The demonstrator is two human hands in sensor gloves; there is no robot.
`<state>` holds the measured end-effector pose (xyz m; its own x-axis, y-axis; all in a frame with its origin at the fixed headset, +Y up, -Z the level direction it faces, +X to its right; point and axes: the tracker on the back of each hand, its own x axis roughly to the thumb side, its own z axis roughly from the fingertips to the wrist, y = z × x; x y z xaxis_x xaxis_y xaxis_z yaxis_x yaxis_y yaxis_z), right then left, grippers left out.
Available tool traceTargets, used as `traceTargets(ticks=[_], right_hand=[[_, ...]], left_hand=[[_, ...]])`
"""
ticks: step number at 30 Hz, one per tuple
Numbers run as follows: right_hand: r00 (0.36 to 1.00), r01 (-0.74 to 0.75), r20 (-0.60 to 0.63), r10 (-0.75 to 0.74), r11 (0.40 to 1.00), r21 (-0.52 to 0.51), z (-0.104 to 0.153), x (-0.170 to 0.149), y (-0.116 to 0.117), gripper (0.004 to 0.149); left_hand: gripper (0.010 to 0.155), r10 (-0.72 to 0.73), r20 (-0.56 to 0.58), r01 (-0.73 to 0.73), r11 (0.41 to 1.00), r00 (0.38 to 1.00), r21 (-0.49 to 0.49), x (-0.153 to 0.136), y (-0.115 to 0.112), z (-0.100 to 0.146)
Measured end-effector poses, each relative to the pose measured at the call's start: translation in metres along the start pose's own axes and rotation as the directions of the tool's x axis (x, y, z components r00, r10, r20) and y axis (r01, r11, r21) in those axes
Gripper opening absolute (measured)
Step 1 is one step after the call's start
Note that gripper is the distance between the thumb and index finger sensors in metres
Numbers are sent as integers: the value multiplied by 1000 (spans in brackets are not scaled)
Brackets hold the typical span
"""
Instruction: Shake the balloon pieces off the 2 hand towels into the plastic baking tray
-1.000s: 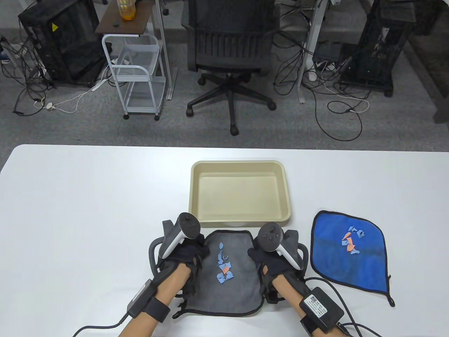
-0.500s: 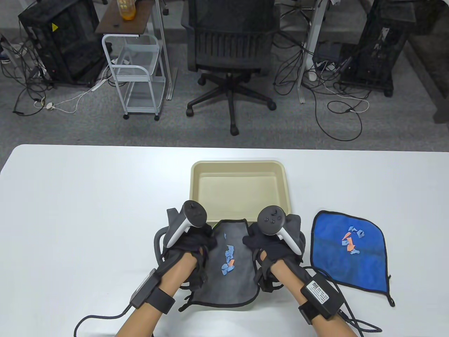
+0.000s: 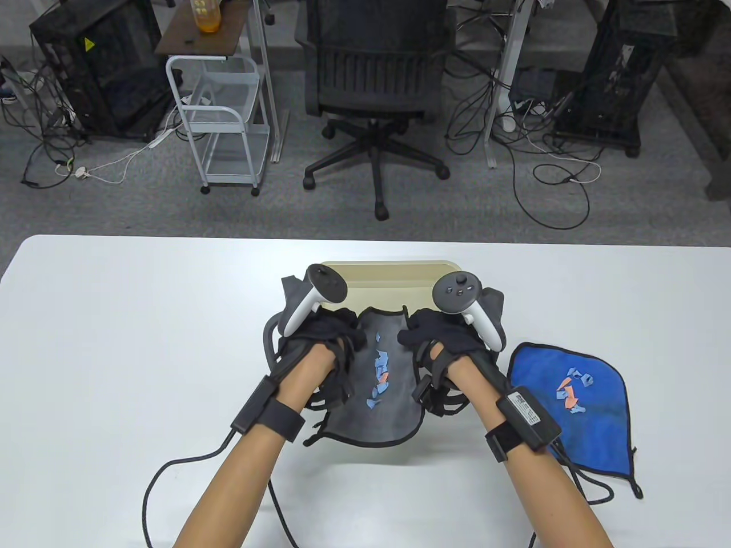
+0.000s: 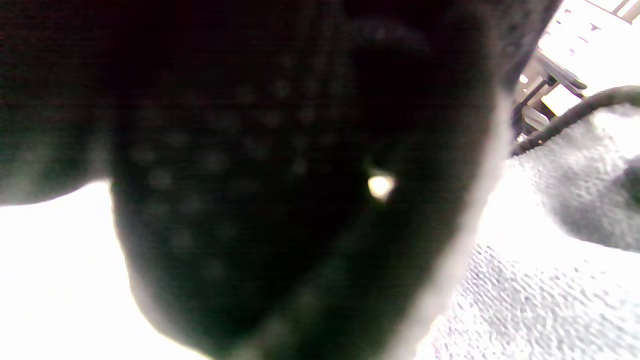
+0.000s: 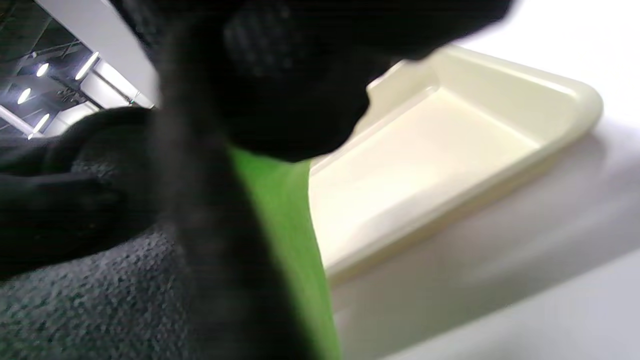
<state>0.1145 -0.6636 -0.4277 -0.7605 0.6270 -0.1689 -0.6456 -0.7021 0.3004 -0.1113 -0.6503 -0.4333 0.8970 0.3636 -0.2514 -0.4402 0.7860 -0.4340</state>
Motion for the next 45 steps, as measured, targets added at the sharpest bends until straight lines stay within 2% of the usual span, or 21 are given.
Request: traceTargets(ticks=[7, 11, 14, 19, 21, 25, 29, 31, 36, 39, 45], right_hand=[[987, 160, -13, -160, 986, -45, -32, 3, -28, 40], [969, 249, 38, -246, 958, -145, -42, 7, -43, 40], [964, 263, 101, -245, 933, -247, -44, 12, -55, 40], [949, 288, 245, -199, 865, -411, -37, 12, -67, 40], [935, 315, 303, -187, 830, -460, -34, 7, -66, 40], [929, 308, 349, -125, 786, -537, -30, -6, -58, 39], [932, 269, 357, -60, 776, -571, -33, -24, -39, 39], [939, 248, 341, -55, 793, -556, -38, -36, -23, 39], [934, 265, 349, -73, 795, -545, -38, -48, -5, 39], [926, 282, 371, -73, 788, -547, -32, -39, -13, 39], [900, 319, 433, -48, 750, -579, -7, 1, -51, 40]], left_hand=[[35, 172, -17, -172, 985, 985, 9, 15, 30, -28], [36, 281, 17, -282, 957, 959, 65, 25, 43, -35], [37, 322, 75, -330, 931, 944, 154, 32, 51, -36], [37, 376, 219, -429, 854, 900, 296, 36, 50, -37], [36, 359, 282, -443, 825, 890, 350, 34, 46, -38], [36, 366, 330, -483, 768, 870, 422, 25, 32, -44], [35, 318, 318, -436, 781, 893, 446, 15, 11, -56], [35, 306, 312, -423, 788, 899, 447, 9, -2, -62], [35, 302, 309, -416, 801, 902, 430, 0, -15, -66], [35, 317, 328, -440, 787, 890, 433, 0, -5, -58], [35, 384, 414, -546, 730, 825, 411, 12, 39, -27]])
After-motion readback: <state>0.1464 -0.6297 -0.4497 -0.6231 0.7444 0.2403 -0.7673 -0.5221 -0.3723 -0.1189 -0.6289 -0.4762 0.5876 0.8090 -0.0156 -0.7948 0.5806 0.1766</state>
